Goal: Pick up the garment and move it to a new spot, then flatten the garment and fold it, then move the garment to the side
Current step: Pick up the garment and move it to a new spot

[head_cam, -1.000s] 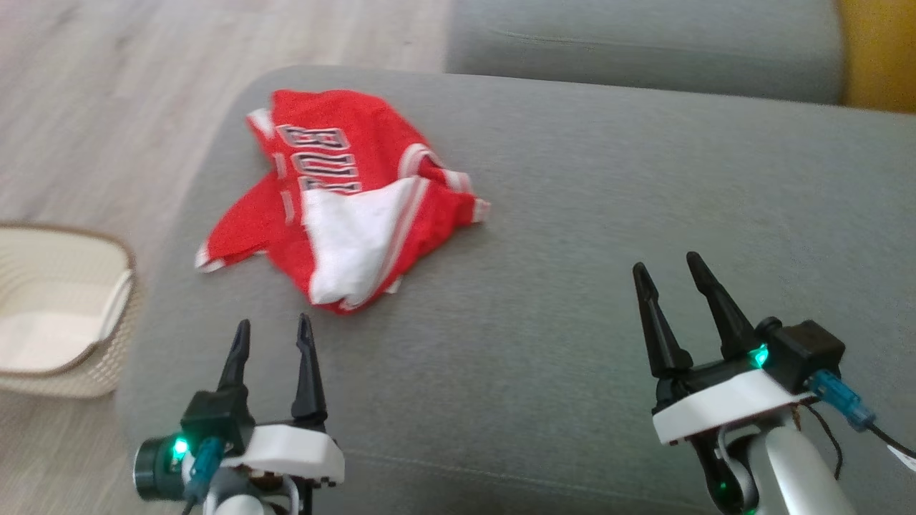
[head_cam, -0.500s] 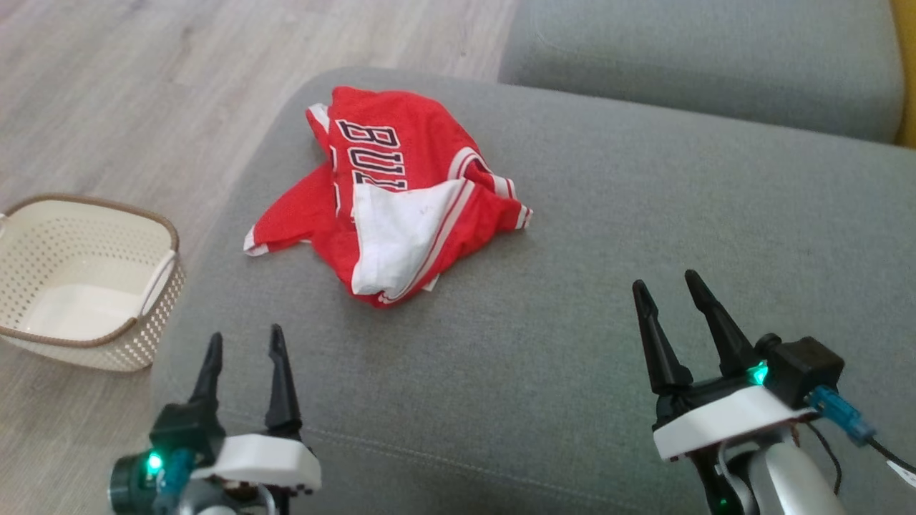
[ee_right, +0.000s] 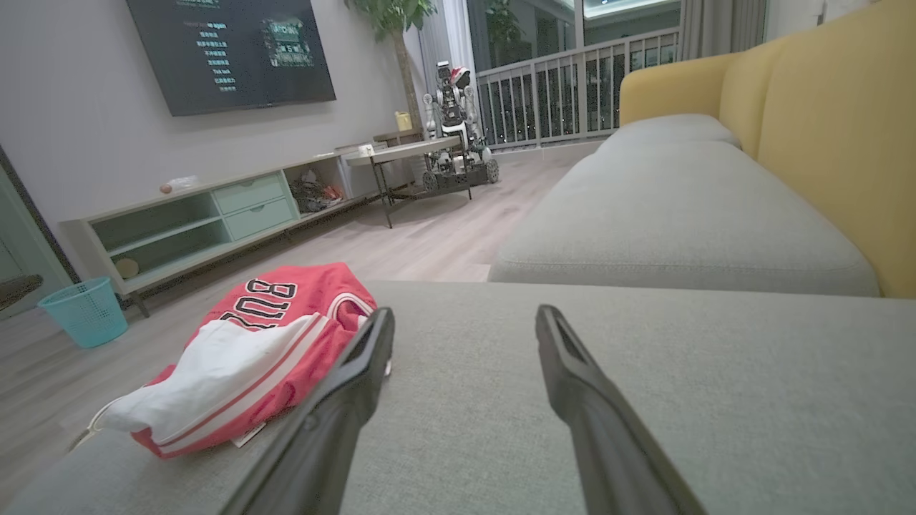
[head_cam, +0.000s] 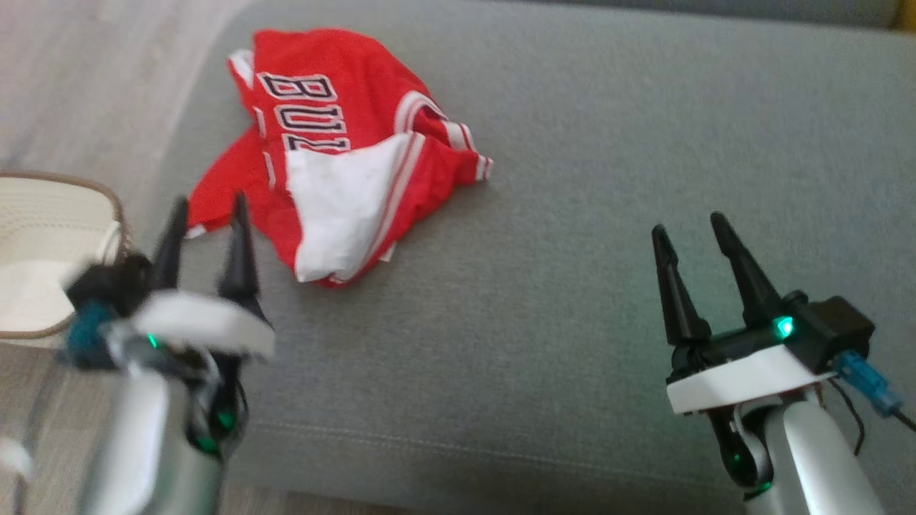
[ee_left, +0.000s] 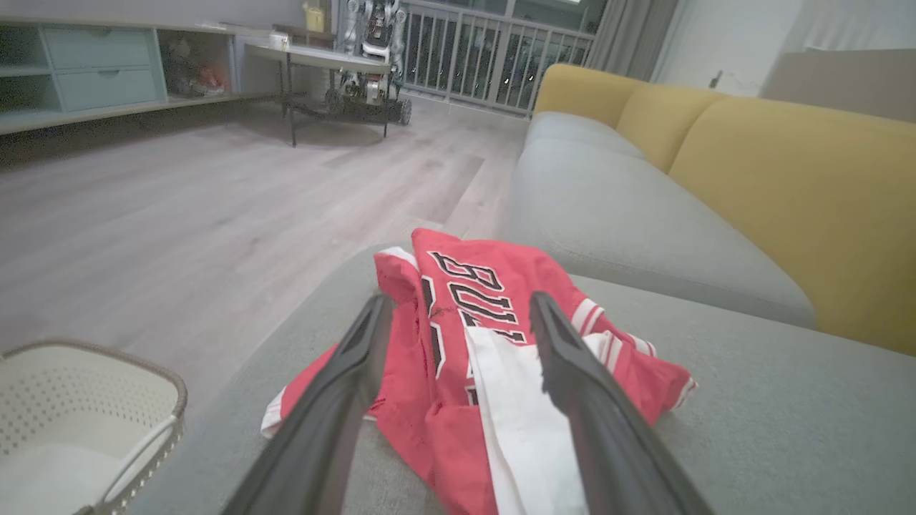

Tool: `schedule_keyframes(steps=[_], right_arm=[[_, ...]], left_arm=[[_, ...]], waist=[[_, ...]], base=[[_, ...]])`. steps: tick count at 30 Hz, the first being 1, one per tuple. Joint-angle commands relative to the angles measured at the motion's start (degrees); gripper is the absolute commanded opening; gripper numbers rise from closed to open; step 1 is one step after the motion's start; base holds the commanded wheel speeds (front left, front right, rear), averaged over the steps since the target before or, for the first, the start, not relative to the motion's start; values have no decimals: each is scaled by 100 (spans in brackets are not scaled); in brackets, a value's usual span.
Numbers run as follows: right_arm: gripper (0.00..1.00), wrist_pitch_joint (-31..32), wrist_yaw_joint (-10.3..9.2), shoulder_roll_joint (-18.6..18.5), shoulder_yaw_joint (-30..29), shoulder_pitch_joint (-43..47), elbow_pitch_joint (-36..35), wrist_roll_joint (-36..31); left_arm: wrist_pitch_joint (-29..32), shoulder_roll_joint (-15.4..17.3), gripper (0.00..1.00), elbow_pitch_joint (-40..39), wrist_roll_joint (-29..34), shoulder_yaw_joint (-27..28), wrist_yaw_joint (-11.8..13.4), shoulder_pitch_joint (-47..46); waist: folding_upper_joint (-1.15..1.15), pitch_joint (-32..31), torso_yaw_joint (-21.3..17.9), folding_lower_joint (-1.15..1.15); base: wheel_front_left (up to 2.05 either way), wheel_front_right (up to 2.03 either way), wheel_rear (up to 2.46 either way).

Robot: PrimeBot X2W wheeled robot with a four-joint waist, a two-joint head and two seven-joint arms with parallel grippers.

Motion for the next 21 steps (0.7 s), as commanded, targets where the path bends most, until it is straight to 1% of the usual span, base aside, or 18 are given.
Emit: schedule_keyframes(steps=[1, 3, 5, 7, 10, 15, 17, 21], right_arm=[[100, -21, 41, -23, 114, -211, -239, -50], [100, -2, 41, -55, 121, -275, -292, -68], [100, 5, 41, -98, 127, -336, -339, -54], [100, 5, 41, -140, 147, -391, -379, -31], [100, 1, 41, -187, 158, -449, -432, -15], [100, -4, 41, -277, 136, -510, -518, 2], [100, -6, 41, -309, 120, -539, -543, 14], [100, -11, 41, -357, 101, -586, -565, 49]], left_arm=[[230, 224, 100, -54, -181, 304, -70, -470], [617, 384, 100, 166, -372, 401, -184, -871], [1004, 524, 100, 452, -536, 483, -247, -1269], [1344, 717, 100, 783, -555, 531, -226, -1643], [1765, 883, 100, 1291, -646, 614, -170, -2142], [2228, 1074, 100, 2078, -687, 615, -131, -2718], [2338, 1149, 100, 2369, -642, 573, -115, -2879], [2496, 1195, 100, 2892, -642, 519, -117, -3127]], waist=[[0, 305, -242, -1], [0, 457, -343, -1], [0, 594, -429, -1], [0, 718, -520, -1], [0, 869, -644, -1], [0, 1074, -801, -1], [0, 1145, -858, -1], [0, 1238, -935, -1]], base=[[0, 0, 0], [0, 0, 0], [0, 0, 0], [0, 0, 0], [0, 0, 0], [0, 0, 0], [0, 0, 0], [0, 0, 0]])
